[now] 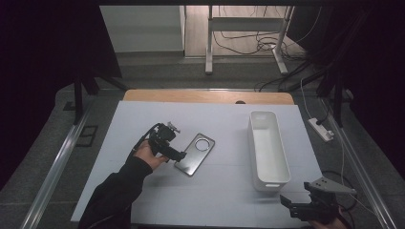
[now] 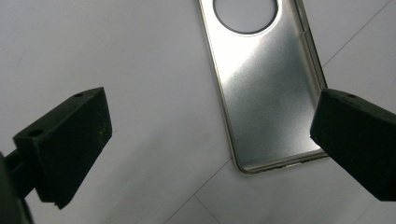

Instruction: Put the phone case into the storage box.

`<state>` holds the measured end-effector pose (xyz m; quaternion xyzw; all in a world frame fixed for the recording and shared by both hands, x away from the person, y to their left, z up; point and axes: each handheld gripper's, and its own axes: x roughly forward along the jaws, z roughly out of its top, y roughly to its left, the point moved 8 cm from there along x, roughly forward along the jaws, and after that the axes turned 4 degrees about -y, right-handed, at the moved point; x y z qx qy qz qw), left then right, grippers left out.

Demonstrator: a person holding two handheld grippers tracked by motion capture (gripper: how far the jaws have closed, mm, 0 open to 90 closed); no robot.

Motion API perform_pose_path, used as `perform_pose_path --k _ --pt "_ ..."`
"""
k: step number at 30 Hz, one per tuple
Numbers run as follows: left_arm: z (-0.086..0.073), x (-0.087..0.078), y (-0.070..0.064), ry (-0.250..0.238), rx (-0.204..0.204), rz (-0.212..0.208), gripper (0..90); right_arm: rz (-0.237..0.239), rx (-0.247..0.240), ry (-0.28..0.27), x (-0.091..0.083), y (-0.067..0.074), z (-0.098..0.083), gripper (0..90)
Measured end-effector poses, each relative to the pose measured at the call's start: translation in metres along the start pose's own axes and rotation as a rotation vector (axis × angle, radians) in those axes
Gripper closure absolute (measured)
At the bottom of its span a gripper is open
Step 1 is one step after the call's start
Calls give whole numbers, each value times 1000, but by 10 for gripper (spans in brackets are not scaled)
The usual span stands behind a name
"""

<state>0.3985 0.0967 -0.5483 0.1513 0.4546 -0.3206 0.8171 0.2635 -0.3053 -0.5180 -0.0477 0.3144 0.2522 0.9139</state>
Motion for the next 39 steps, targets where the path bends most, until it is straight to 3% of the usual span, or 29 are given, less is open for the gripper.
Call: perform_pose_path --k 24,34,39 --pt "-24 41 -3 88 12 9 1 5 -4 7 1 1 0 0" --pt "-25 45 -5 73 -7 -23 5 0 -3 5 1 1 0 0" --pt "-26 41 -3 50 -17 -19 79 0 -4 7 1 1 0 0"
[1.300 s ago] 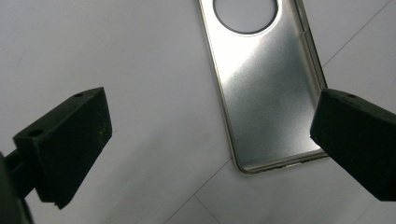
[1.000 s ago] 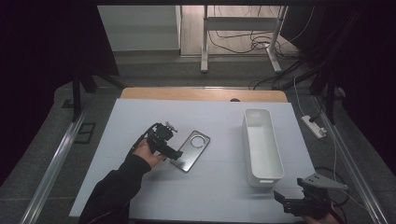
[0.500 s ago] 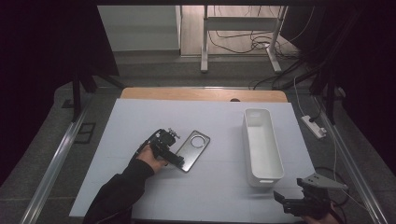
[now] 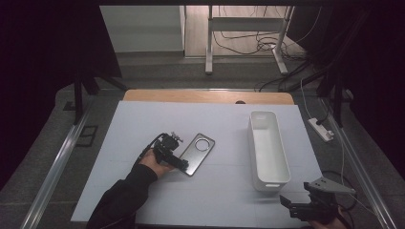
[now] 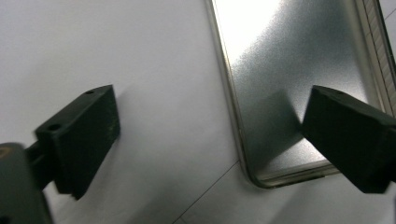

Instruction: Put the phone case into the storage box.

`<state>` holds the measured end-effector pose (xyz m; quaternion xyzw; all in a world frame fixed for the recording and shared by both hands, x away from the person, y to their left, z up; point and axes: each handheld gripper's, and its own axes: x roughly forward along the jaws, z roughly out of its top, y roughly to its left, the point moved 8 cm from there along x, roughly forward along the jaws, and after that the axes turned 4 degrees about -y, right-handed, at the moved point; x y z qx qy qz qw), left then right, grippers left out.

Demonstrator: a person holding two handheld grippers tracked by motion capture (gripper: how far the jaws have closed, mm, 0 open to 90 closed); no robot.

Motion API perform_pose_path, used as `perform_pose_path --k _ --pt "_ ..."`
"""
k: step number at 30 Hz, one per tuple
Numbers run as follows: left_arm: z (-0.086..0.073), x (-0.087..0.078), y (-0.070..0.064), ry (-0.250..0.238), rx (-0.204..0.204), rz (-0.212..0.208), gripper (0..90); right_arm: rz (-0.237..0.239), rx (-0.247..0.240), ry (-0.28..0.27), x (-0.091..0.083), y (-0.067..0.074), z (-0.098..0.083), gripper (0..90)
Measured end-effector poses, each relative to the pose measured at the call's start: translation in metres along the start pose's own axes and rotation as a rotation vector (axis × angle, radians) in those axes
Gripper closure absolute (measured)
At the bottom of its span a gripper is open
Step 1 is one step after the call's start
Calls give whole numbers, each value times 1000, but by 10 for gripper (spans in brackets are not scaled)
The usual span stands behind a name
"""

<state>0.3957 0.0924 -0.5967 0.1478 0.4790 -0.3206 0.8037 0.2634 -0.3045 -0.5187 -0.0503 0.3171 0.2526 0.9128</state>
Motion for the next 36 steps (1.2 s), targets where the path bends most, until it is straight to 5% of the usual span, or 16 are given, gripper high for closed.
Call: perform_pose_path --k 7,14,20,29,36 --pt "1 -6 -5 -18 19 -16 306 -1 -4 3 1 0 0 0" --pt "1 -9 -3 -27 -28 -14 534 -1 -5 5 1 1 0 0" --pt "2 -9 -9 -35 -59 -72 792 -1 -7 8 1 1 0 0" --pt "2 -9 -7 -50 -129 -66 880 0 -10 11 1 1 -1 0" --pt "1 -9 -7 -74 -120 -81 894 2 -7 6 1 1 0 0"
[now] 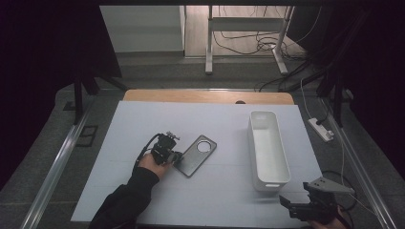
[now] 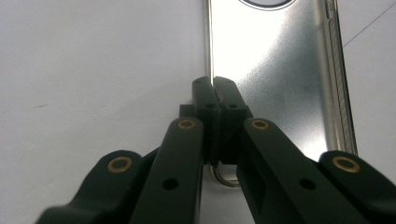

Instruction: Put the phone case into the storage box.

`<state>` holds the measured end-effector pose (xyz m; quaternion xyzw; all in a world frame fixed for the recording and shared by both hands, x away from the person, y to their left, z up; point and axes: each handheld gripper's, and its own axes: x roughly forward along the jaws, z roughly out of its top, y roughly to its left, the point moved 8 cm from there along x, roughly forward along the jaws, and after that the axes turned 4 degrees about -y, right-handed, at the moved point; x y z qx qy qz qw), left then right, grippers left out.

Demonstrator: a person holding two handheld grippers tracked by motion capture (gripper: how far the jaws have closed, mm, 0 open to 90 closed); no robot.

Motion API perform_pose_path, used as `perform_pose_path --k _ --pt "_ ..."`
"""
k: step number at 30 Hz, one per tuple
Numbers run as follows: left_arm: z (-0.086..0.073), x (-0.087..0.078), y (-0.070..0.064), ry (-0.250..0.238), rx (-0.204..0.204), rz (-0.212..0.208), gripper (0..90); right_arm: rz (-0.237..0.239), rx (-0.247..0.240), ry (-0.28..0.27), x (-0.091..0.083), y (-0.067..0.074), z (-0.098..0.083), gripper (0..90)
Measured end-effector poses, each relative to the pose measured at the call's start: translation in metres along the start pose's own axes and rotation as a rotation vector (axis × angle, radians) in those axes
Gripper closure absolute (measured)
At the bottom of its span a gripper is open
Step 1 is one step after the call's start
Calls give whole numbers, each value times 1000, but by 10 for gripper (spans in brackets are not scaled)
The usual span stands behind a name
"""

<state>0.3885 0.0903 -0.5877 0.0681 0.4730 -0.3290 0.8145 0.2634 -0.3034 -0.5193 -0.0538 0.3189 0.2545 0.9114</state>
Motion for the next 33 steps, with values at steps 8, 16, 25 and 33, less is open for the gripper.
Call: perform_pose_path --k 8,16,25,33 --pt "3 -6 -6 -73 25 -19 894 4 2 -9 -1 0 0 0" --pt "4 -22 -12 -160 64 -26 894 8 2 -14 -2 0 1 0" --pt "0 -42 -15 -240 58 -40 894 11 2 -16 -2 0 1 0" --pt "-6 -56 -21 -297 71 -42 894 11 -1 -16 -2 0 1 0"
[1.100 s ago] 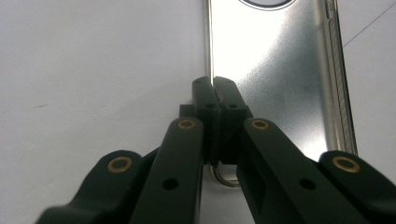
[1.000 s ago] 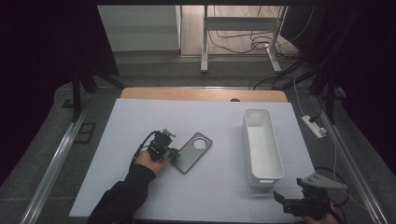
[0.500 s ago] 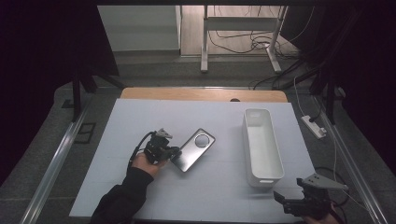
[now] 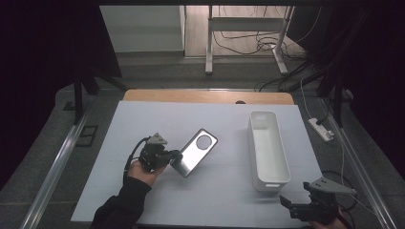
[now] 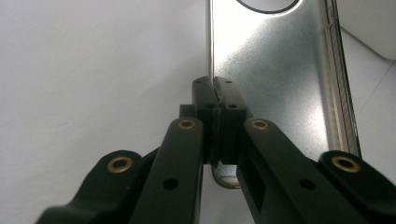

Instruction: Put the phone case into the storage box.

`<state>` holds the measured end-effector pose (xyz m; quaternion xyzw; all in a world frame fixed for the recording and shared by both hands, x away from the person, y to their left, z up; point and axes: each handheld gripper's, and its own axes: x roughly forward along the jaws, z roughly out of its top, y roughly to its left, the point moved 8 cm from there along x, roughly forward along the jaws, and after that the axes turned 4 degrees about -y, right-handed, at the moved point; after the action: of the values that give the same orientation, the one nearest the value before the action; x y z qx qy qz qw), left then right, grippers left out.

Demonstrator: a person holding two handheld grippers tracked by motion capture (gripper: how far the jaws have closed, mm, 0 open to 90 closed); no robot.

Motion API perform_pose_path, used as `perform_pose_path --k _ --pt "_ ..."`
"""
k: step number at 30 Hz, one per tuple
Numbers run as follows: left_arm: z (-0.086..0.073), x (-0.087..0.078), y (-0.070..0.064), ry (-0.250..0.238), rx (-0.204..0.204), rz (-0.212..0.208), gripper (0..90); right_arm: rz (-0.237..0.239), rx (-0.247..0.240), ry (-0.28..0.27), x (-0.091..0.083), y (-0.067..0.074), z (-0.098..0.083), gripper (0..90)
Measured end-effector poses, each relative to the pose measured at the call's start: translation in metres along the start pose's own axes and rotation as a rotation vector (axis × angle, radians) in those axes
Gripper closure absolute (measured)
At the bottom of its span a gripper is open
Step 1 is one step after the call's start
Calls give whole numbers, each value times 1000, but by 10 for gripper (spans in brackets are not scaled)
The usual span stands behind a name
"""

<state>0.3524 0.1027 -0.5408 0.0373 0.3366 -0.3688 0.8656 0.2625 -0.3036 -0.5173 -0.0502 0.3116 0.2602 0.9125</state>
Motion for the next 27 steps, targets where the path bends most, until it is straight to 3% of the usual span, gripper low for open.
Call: perform_pose_path --k 10,23,27 --pt "-3 -18 -14 -63 6 -10 894 -15 -24 1 0 2 0 3" --pt "-8 -35 -26 -114 14 -4 894 6 -68 -36 -3 6 3 0" --pt "-11 -40 -28 -125 6 -3 894 23 -56 -51 -5 8 6 0"
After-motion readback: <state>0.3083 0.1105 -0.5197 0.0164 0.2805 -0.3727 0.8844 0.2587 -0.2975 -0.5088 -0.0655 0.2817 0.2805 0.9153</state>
